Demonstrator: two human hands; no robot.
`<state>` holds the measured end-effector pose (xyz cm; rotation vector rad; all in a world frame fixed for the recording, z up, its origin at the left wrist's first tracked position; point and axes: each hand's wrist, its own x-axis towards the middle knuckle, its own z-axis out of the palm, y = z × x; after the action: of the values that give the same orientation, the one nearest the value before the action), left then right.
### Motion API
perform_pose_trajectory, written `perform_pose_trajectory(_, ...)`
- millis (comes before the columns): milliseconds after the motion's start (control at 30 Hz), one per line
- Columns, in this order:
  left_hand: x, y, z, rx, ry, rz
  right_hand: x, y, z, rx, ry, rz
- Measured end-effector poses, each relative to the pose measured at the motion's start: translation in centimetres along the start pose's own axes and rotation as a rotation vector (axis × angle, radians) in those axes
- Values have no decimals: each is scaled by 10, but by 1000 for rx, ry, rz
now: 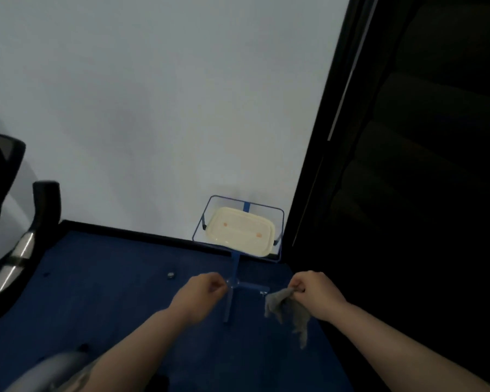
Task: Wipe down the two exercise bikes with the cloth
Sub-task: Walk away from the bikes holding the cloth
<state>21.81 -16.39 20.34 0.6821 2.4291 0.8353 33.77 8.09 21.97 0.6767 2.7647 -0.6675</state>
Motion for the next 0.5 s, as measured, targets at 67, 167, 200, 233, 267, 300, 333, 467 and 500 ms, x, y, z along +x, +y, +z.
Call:
perform_pose_trajectory(67, 32, -3, -23, -5, 16, 2, 32, -10, -6, 35, 2, 6)
perform_pose_trajectory(167, 79, -4, -46, -19, 48, 15, 77, -20, -18, 75, 26, 5)
perform_pose_trajectory(200, 89, -2, -48, -31, 44, 13, 88, -23, -23, 84, 25, 9)
perform_pose_trajectory(233, 99, 0, -49, -43, 31, 9, 99, -25, -26, 93, 20, 16)
perform_pose_trajectory(267, 109, 1, -48, -51, 13, 5, 110, -26, -27, 98, 13, 21)
perform_pose_trajectory(300, 120, 2, -47, -57, -6, 2, 123, -28, -29, 99, 3, 23)
perform_pose_trajectory(333, 132, 3, -48, -64, -22, 0, 137, -29, -31, 101, -3, 25)
perform_pose_trajectory(467, 185, 6, -46, -69, -39, -25, 198, -26, -32, 100, -17, 18)
perform_pose_trajectory(500, 196, 6, -44, -66, -46, -41, 212, -25, -30, 102, -27, 16)
